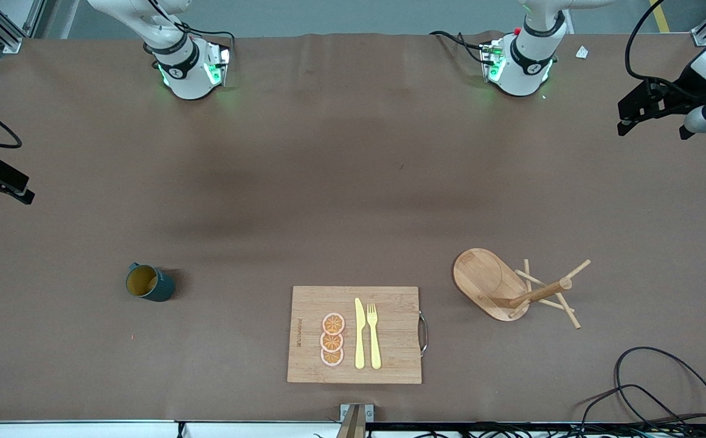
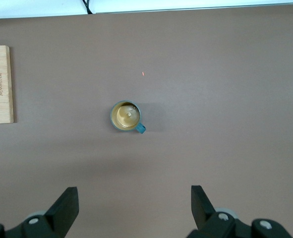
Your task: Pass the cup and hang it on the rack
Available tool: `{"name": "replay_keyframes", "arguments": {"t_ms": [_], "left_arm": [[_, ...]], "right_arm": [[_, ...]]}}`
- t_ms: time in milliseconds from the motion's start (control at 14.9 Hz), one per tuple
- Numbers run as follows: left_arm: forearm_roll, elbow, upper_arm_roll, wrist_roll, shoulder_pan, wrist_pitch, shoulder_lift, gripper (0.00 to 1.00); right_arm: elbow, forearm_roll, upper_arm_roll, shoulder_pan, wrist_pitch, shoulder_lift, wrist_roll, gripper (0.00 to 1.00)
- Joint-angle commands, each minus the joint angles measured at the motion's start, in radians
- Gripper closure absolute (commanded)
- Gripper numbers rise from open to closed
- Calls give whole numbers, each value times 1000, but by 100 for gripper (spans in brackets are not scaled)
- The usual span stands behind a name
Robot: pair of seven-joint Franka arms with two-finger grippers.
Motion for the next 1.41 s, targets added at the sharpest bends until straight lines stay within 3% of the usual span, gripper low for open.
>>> {"name": "replay_keyframes", "arguments": {"t_ms": [0, 739, 1008, 1344], "left_arm": [[-10, 13, -1, -10, 3, -14, -2, 0], [-15, 42, -3, -4, -3, -14, 18, 0], [-10, 42, -3, 7, 0, -14, 16, 0], [-10, 41, -3, 4, -6, -14, 24, 0]], "right_arm": [[8, -7, 12, -13, -10, -2, 13, 0], [-3, 35, 15, -1, -3, 19, 18, 0], [-1, 32, 15, 56, 17, 125, 15, 0], [-1, 33, 15, 67, 126, 332, 10, 0]]}}
